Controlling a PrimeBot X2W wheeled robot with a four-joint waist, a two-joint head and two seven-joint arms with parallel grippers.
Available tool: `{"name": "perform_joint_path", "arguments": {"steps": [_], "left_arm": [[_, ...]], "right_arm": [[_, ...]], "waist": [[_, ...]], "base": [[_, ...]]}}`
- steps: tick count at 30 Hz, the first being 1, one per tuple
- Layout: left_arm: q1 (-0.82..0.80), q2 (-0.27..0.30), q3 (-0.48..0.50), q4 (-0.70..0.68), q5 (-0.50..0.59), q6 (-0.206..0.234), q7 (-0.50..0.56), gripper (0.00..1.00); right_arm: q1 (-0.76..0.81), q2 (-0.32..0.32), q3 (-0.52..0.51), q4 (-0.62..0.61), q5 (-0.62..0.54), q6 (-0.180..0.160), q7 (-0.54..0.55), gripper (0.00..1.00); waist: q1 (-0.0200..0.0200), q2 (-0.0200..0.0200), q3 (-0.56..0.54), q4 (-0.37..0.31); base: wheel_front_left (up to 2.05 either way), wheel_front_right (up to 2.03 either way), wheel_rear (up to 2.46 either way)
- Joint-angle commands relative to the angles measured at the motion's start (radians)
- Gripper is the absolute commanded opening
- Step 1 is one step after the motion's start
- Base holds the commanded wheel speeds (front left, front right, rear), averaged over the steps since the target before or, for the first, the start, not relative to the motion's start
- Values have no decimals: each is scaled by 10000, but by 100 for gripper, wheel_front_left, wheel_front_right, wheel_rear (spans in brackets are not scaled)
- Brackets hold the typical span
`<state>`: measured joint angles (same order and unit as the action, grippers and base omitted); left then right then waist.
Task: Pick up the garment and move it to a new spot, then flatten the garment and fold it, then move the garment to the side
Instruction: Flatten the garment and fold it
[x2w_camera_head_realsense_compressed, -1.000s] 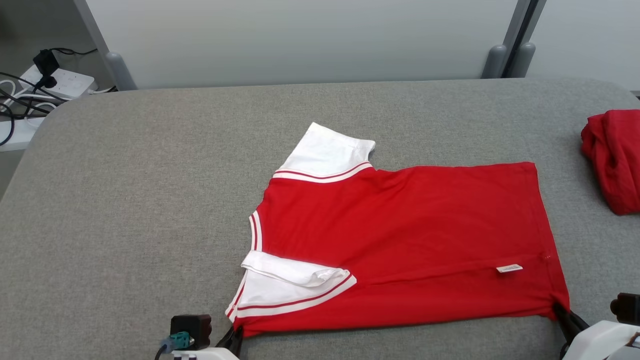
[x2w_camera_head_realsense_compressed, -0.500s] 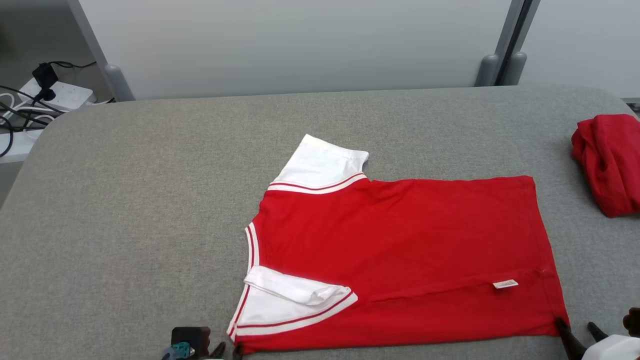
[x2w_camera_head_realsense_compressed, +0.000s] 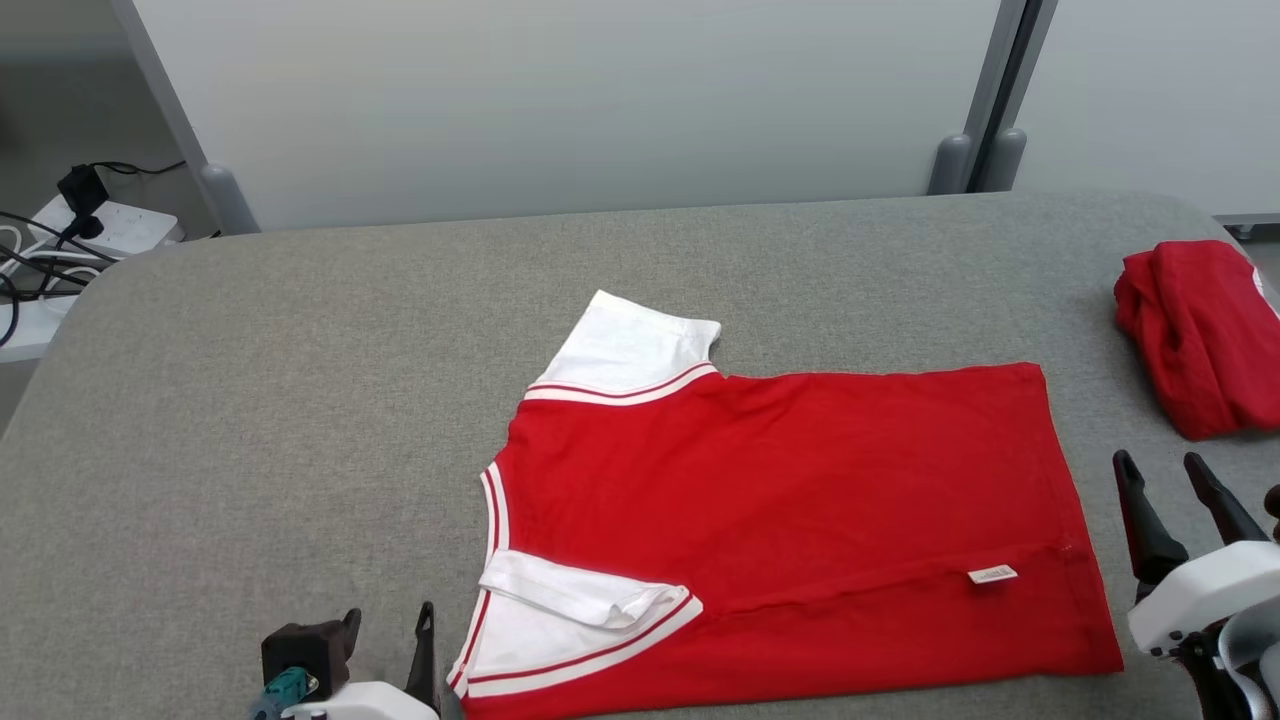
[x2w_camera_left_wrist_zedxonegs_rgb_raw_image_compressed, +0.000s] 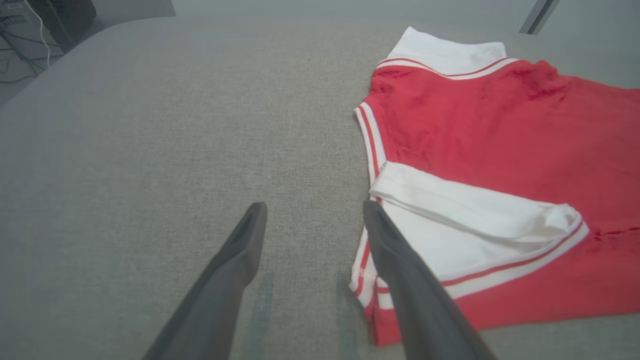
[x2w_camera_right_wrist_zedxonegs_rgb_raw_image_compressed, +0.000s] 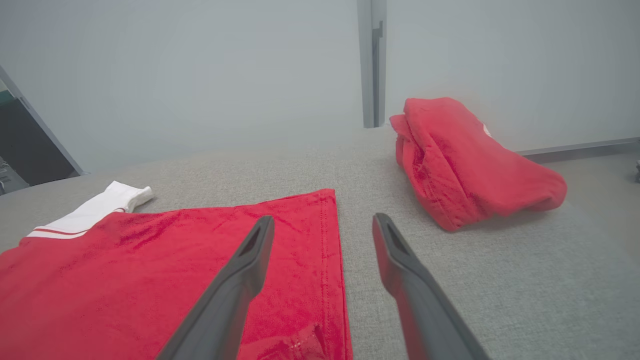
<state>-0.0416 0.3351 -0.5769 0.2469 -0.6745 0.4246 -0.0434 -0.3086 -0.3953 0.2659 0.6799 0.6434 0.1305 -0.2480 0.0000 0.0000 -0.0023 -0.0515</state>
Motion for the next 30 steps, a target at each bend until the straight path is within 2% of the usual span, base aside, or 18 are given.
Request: {"name": "perform_joint_path", "arguments": {"steps": [1, 6, 9, 14, 23, 30], "left_arm": [[-367, 131, 545, -404, 101, 26, -525, 100], [-633, -4, 835, -605, 207, -161, -1540, 100], [-736, -225, 1123, -698, 272, -348, -1990, 100], [-738, -732, 1838, -1131, 1061, -586, -2174, 100], [-177, -1620, 2640, -1792, 2854, -1430, -2181, 100], [279, -2093, 3108, -1685, 3813, -1807, -2182, 100]], "right_arm": [[304, 111, -311, -721, -593, 2, -135, 100], [780, 884, -1046, -1999, -1581, 2, -136, 100], [990, 1246, -1101, -2472, -1935, 2, -136, 100], [1285, 1748, -1082, -3012, -2271, 2, -137, 100], [1803, 2028, -987, -3762, -2360, 2, -137, 100], [2333, 1980, -914, -4409, -2163, 2, -137, 100]], "waist": [[0, 0, -50, -8], [0, 0, -208, -91], [0, 0, -309, -187], [0, 0, -462, -330], [0, 0, -612, -487], [0, 0, -656, -645]], "base": [[0, 0, 0], [0, 0, 0], [0, 0, 0], [0, 0, 0], [0, 0, 0], [0, 0, 0]]}}
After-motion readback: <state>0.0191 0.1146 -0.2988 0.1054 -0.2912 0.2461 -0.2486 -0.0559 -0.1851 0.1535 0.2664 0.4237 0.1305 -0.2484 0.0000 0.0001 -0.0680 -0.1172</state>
